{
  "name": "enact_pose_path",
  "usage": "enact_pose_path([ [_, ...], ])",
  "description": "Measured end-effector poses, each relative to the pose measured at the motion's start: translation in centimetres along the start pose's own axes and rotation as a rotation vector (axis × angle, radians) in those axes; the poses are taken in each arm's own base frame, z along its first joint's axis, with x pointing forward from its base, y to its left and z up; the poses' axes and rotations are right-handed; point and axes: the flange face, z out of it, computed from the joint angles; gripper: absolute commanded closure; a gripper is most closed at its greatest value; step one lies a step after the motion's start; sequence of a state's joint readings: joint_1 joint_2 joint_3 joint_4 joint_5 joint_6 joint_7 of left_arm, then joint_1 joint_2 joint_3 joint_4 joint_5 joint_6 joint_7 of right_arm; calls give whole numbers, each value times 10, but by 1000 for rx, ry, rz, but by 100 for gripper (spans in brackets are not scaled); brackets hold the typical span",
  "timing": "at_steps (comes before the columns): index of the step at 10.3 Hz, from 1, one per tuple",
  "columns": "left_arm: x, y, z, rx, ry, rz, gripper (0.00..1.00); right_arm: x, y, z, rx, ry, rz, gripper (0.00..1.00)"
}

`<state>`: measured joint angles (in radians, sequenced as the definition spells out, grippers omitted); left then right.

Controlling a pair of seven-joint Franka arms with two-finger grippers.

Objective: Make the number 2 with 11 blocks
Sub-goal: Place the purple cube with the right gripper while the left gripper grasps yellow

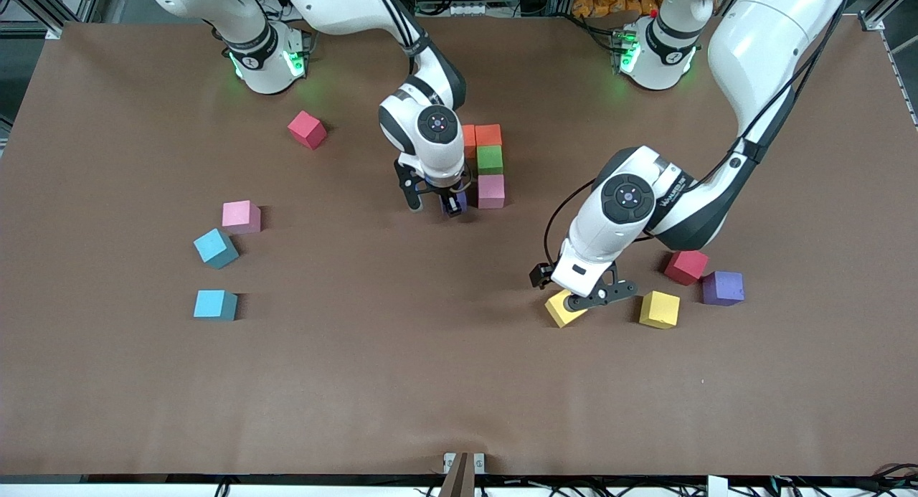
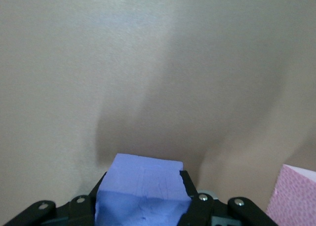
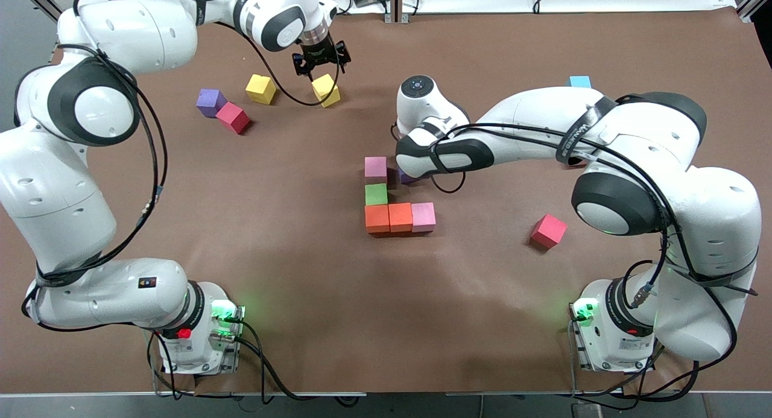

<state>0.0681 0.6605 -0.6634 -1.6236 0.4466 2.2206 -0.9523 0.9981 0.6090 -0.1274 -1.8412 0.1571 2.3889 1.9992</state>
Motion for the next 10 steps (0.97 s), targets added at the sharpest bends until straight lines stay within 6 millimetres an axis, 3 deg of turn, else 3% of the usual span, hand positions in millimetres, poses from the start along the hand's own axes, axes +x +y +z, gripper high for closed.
enact_pose_path([
  [3,9,-10,9,19,-11,44,0,-9,5,-1,-12,5,26,100],
  [6,21,-9,22,70,-75,55,0,-14,-1,-11,4,-16,44,100],
  [10,39,-25,39,105,-77,89,0,-15,-4,-14,11,-21,48,100],
])
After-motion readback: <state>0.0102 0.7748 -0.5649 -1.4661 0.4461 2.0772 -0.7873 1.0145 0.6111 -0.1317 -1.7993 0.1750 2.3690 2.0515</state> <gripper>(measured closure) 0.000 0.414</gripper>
